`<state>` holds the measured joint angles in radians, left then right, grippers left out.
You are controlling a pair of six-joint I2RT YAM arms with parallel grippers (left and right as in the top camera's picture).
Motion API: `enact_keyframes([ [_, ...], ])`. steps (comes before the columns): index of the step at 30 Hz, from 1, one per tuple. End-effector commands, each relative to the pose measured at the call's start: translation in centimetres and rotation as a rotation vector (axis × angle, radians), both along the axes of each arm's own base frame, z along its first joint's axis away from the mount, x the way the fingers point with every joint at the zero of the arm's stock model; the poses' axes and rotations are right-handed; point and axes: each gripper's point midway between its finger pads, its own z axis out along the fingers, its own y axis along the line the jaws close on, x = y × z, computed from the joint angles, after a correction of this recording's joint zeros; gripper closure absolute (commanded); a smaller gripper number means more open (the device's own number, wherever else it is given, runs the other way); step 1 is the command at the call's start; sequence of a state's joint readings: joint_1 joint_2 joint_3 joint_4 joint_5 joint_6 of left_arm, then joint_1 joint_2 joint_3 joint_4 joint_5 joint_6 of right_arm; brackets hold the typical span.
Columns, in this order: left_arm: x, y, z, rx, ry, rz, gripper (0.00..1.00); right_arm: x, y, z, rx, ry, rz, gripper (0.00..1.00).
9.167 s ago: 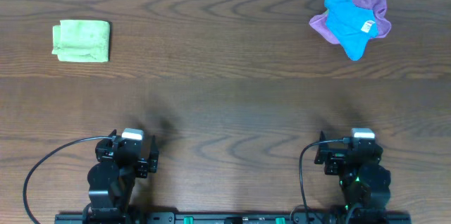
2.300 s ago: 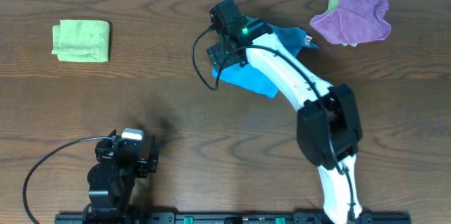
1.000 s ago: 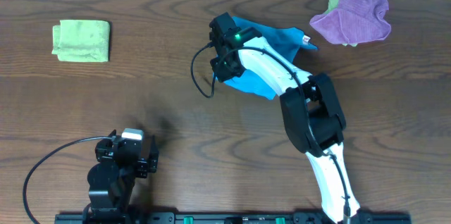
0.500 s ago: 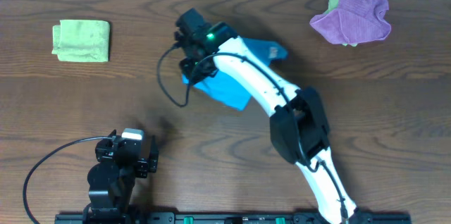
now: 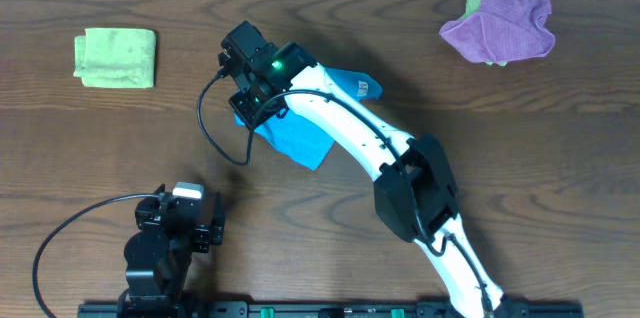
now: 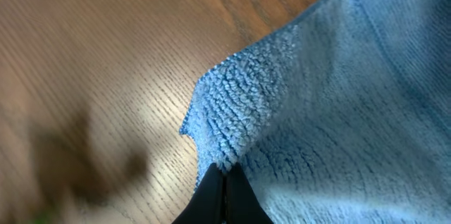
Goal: Fold the cloth
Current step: 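Regrasp the blue cloth edge with the right gripper and lift it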
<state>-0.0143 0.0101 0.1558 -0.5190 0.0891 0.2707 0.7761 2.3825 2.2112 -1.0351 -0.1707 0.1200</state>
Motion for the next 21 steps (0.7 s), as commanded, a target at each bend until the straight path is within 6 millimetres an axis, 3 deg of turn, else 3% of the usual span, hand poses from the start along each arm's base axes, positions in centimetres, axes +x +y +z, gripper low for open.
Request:
enact_keyframes([
  [1, 0.0, 0.3, -0.6, 0.021, 0.011, 0.005, 0.05, 2.3, -2.3, 1.4, -0.054, -0.055, -0.125, 0.99],
  [3, 0.0, 0.3, -0.6, 0.021, 0.011, 0.005, 0.05, 3.2, -4.1, 2.6, -0.082, -0.073, -0.172, 0.99],
  [8, 0.0, 0.3, -0.6, 0.021, 0.011, 0.005, 0.05, 5.4, -10.3, 7.7, -0.119, -0.130, -0.338, 0.99],
  [12, 0.0, 0.3, -0.6, 0.021, 0.011, 0.005, 0.05, 5.5, -15.1, 10.6, -0.149, -0.126, -0.429, 0.99],
  [16, 0.0, 0.3, -0.6, 0.021, 0.011, 0.005, 0.05, 4.6, -20.8, 10.8, -0.272, -0.074, -0.548, 0.98],
  [21, 0.0, 0.3, -0.6, 0.021, 0.011, 0.005, 0.05, 3.7, -24.9, 10.4, -0.394, -0.033, -0.647, 0.99],
])
